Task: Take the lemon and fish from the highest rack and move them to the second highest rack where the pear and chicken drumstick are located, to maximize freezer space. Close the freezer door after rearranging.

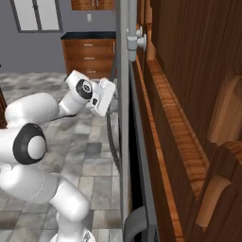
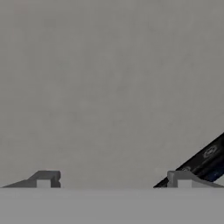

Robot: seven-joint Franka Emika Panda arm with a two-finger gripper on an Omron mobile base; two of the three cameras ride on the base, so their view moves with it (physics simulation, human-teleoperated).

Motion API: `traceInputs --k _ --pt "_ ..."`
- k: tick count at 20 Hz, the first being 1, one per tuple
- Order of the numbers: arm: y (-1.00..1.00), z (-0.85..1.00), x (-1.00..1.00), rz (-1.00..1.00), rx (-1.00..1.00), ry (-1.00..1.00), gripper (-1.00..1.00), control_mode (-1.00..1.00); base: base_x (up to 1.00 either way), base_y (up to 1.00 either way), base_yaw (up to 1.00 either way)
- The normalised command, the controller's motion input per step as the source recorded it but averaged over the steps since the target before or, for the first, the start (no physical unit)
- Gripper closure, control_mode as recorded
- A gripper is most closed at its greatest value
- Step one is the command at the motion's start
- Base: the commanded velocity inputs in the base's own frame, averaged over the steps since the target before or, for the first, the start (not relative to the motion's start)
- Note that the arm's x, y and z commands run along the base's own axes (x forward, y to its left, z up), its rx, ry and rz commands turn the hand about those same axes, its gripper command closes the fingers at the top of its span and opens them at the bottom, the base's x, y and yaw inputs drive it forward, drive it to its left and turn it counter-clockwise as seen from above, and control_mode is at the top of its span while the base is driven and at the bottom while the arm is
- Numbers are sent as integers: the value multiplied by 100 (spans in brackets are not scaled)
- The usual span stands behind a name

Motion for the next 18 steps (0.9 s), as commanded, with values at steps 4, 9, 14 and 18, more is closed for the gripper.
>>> traceInputs --k 4,9,14,18 --pt "-66 -1 -5 -21 22 -18 -100 -100 0 0 0" --pt "-58 -12 -24 -13 9 -24 -100 -100 0 0 0" --pt "-27 -24 -58 -3 2 -34 -100 -100 0 0 0" --pt "0 -21 -71 0 0 -36 -100 -100 0 0 0"
